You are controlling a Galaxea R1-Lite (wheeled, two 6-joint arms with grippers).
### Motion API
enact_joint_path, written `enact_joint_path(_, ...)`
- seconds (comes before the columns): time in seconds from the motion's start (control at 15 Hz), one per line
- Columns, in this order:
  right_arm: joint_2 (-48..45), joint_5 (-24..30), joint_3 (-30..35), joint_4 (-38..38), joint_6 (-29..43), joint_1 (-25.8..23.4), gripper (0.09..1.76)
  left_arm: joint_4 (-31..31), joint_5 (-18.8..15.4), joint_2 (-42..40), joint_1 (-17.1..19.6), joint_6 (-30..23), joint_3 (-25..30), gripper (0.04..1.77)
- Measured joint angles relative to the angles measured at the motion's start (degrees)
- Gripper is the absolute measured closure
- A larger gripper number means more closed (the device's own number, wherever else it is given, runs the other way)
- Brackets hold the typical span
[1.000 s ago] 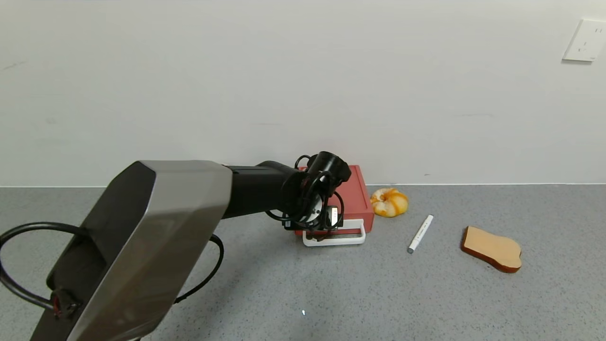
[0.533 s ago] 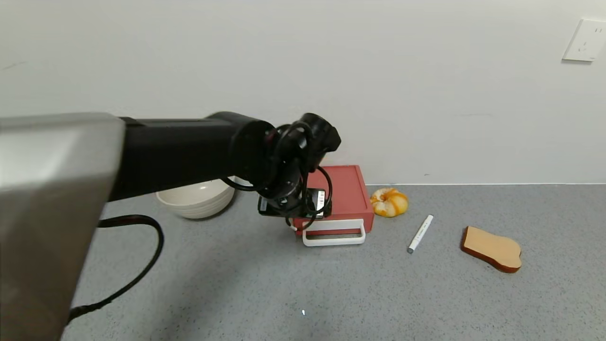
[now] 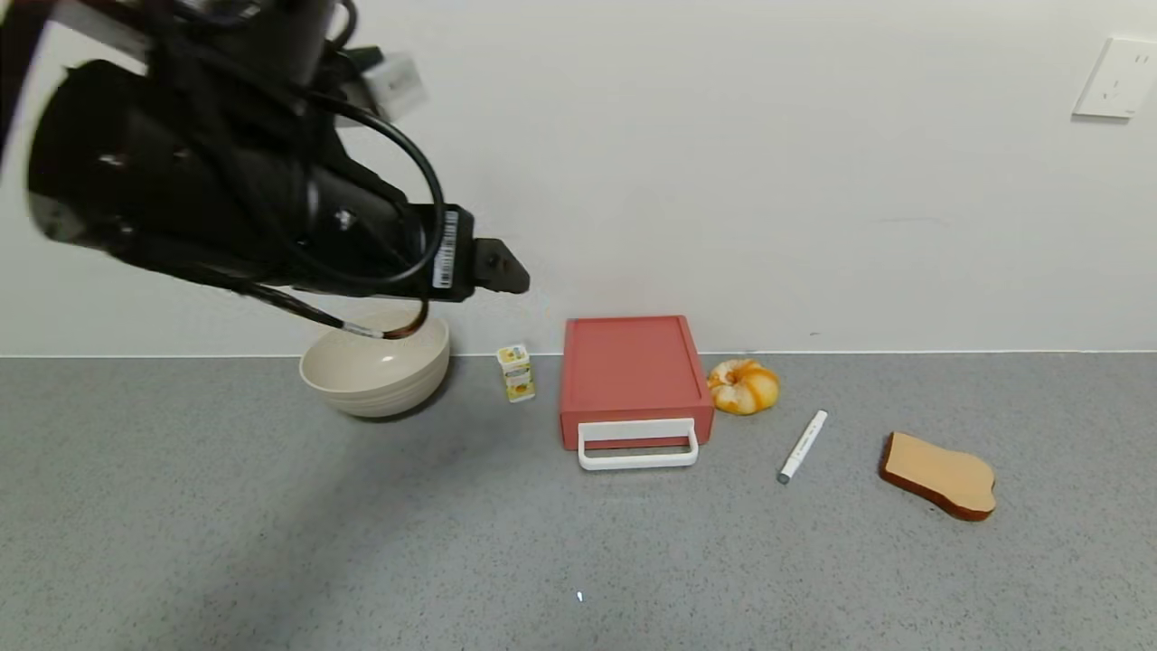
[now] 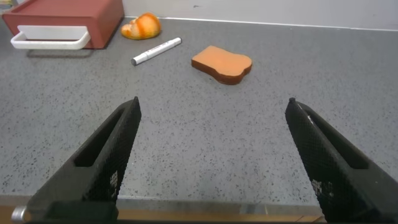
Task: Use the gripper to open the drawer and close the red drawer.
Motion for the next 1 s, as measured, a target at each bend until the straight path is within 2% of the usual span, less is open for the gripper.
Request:
enact_joint_path(0.47,0.00,0.00,0.00,0.00,0.16,0.00,0.14,-22.47,-0.52,-25.97,1.49,5.92,33.88,0.09)
enact_joint_path(0.73,0.00,0.00,0.00,0.00,0.18,0.00,0.14,-25.08,0.15,-40.98,2.69,6.86,46.01,0.09)
enact_joint_path(1.0,0.00,0.02,0.00,0.00,0.16,0.00,0.14,-24.44,0.20,-53.97,9.25,9.07,52.49,0.09)
